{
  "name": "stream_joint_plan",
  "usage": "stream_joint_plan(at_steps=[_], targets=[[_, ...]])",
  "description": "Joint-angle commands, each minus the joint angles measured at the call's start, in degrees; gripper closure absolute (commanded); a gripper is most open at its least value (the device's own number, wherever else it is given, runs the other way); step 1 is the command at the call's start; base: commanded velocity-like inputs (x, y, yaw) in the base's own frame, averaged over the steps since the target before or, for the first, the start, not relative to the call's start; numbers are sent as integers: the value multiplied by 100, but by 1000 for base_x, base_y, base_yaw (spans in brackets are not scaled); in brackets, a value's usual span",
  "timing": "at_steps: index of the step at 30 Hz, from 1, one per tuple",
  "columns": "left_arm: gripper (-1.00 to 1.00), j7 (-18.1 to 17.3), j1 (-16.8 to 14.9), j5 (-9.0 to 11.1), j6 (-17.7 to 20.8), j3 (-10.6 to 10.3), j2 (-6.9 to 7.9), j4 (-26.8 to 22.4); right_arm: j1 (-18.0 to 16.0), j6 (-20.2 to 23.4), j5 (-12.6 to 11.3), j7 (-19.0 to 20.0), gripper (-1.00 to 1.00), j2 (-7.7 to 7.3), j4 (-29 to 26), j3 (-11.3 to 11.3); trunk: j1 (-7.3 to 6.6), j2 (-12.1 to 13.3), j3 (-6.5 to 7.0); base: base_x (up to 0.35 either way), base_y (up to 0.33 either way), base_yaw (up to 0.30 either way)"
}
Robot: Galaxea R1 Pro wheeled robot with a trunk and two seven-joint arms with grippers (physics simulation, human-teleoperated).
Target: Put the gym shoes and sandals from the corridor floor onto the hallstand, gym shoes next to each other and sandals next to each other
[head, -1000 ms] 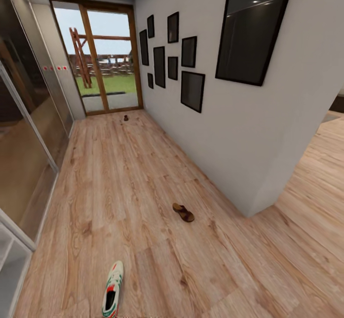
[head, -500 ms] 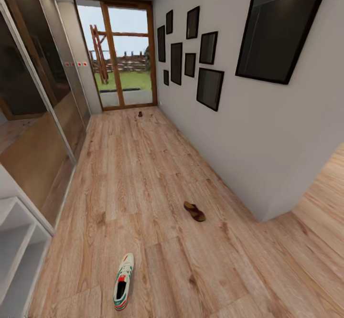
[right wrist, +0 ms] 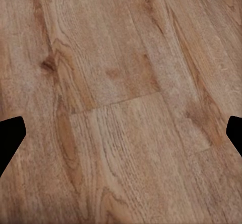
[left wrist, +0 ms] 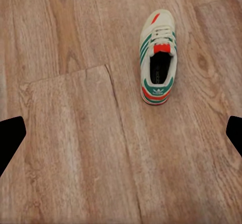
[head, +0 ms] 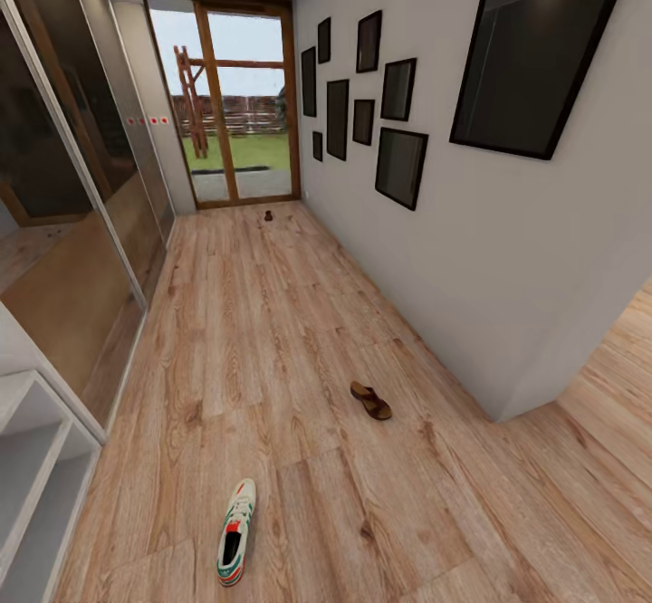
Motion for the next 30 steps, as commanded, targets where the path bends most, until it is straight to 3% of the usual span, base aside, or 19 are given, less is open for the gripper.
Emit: stream_joint_plan(at_steps=[1,16,30], targets=[[-100,8,-3,4,-19,7,-3,7,-3,-18,-1,-2,-100,-1,3,1,0,-2,-5,0,0,0],[-100,8,-3,4,-19,18,-4,0,-3,-17,-1,-2,-100,-1,3,1,0,-2,-5,17,3,0],[-100,8,-3,1,-25,18,0,-9,-3,-19,-1,-2,-100,-1,3,1,0,-2,-5,227,135,0]])
